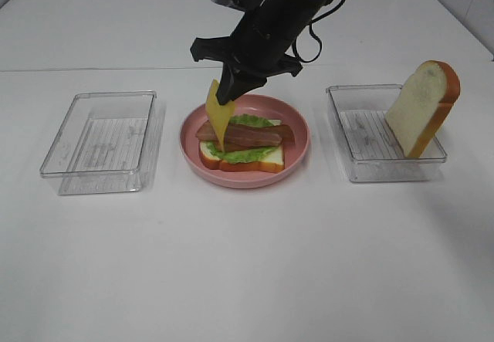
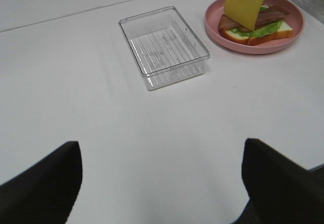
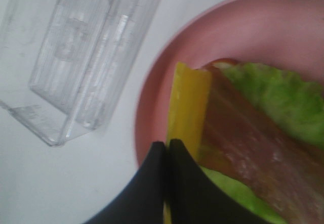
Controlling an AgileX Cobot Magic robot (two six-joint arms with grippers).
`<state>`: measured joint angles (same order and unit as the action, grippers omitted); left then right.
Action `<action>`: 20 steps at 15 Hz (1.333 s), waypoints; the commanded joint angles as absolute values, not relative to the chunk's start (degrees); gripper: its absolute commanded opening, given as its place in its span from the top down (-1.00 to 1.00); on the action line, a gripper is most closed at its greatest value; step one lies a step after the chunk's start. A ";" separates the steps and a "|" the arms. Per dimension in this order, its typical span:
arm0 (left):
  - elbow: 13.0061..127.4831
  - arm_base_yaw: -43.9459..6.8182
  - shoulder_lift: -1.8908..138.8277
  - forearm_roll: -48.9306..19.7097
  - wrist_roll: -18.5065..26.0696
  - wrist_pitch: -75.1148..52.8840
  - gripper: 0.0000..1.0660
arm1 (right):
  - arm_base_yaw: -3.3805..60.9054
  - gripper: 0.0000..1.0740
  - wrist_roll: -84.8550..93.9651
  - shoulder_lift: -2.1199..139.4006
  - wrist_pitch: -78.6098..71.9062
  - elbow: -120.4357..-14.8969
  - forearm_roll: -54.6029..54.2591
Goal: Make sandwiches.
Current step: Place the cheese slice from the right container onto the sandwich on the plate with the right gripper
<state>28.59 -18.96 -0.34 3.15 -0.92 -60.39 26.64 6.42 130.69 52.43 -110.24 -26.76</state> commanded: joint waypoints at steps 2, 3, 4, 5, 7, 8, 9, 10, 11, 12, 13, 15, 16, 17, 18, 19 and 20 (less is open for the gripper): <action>28.48 -18.74 -1.55 2.69 -1.03 -59.82 -0.52 | 26.47 1.00 -1.55 130.35 51.85 -110.35 -15.87; 28.48 -18.74 -1.55 2.69 -1.03 -59.82 -0.52 | 26.47 1.00 -2.64 130.46 52.08 -110.35 -14.61; 28.48 -18.74 -1.55 2.69 -1.03 -59.82 -0.52 | 26.47 1.00 -2.81 130.52 52.48 -110.35 -14.27; 28.48 -18.74 -1.55 2.69 -1.03 -59.82 -0.52 | 26.47 1.00 -2.81 130.52 52.94 -110.35 -14.27; 28.48 -18.74 -1.55 2.69 -1.03 -59.82 -0.52 | 26.47 0.96 -2.81 130.52 53.40 -110.35 -14.27; 28.48 -18.74 -1.55 2.69 -1.03 -59.82 -0.52 | 26.53 0.58 -2.81 130.52 53.46 -110.35 -14.27; 28.48 -18.74 -1.55 2.69 -1.03 -59.82 -0.52 | 26.53 0.16 -2.86 130.52 53.69 -110.35 -14.27; 28.48 -18.74 -1.55 2.69 -1.03 -59.82 -0.52 | 26.53 -0.15 -2.86 130.52 54.14 -110.35 -14.27; 28.48 -18.74 -1.55 2.69 -1.03 -59.82 -0.52 | 26.53 -0.15 -2.86 130.52 54.14 -110.35 -14.27; 28.48 -18.74 -1.55 2.69 -1.03 -59.82 -0.52 | 26.53 -0.37 -2.86 130.52 54.60 -110.35 -14.09; 28.48 -18.74 -1.55 2.69 -1.03 -59.82 -0.52 | 26.53 -0.45 -2.86 130.00 55.00 -110.35 -12.89; 28.48 -18.74 -1.55 2.69 -1.03 -59.82 -0.52 | 26.53 -0.45 -2.86 128.40 55.86 -110.35 -10.60; 28.48 -18.74 -1.55 2.69 -1.03 -59.82 -0.52 | 26.47 -0.45 -2.92 127.25 56.26 -110.35 -8.88; 28.48 -18.74 -1.55 2.69 -1.03 -59.82 -0.52 | 26.41 -0.44 -3.44 126.05 57.07 -110.35 -6.76; 28.48 -18.74 -1.55 2.69 -1.03 -59.82 -0.52 | 25.90 -0.44 -4.35 124.85 57.70 -110.35 -5.27; 28.48 -18.74 -1.55 2.69 -1.03 -59.82 -0.52 | 24.75 -0.44 -4.87 123.59 58.38 -110.35 -4.18; 28.48 -18.74 -1.55 2.69 -1.03 -59.82 -0.52 | 23.32 -0.44 -5.16 122.44 59.07 -110.35 -3.90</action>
